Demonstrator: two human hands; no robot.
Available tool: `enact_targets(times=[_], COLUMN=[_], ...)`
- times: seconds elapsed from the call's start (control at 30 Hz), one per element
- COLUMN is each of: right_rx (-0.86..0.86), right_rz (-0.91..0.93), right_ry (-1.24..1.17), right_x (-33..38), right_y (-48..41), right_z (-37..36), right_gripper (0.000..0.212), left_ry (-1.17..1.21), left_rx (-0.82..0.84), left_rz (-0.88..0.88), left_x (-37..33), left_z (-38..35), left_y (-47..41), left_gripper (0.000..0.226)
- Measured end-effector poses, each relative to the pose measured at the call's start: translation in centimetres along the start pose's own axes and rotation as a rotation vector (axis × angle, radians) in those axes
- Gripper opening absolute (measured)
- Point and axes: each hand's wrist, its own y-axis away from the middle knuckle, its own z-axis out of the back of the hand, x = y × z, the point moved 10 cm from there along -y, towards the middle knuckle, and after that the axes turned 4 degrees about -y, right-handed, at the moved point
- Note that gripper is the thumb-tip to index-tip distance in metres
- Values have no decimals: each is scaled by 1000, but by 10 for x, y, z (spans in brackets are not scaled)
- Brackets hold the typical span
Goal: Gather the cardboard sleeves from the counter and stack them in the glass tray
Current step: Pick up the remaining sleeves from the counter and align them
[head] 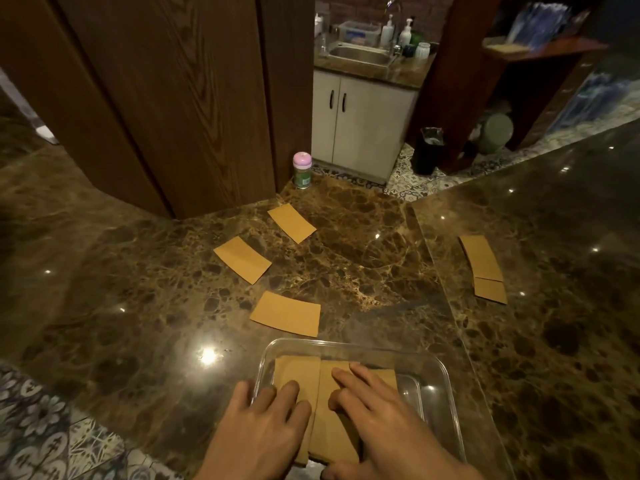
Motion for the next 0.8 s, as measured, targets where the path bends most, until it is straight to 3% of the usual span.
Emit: enact_targets(times=[0.1, 0.2, 0.3, 0.37, 0.5, 0.57, 0.67, 0.8], right_rx=[-103, -272, -384, -321, -10, 58, 102, 175], right_rz=[51, 1, -116, -170, -259, -278, -300, -309], right_ry=[121, -145, -300, -214, -53, 45, 16, -158], right_x=[5, 13, 1, -10, -23, -23, -20, -25], right_y=[0, -9, -51, -98, -174, -191, -199, -203], right_z=[16, 77, 129, 134, 90, 71, 55, 48], right_gripper=[56, 61, 40, 39, 87, 97, 88, 53], left_ry=[41, 243, 455, 434, 433, 331, 251, 237], left_rx=[2, -30, -83, 59, 403, 499, 546, 619], left_rz=[-19, 35, 239, 242, 118, 67, 16, -1], left_x=[6, 42, 124, 167, 208, 222, 232, 240], left_z=[5, 32, 40, 10, -64, -91, -108, -124], left_y=[1, -11, -49, -82, -138, -154, -175, -188], left_gripper=[19, 25, 24, 41, 73, 84, 88, 68])
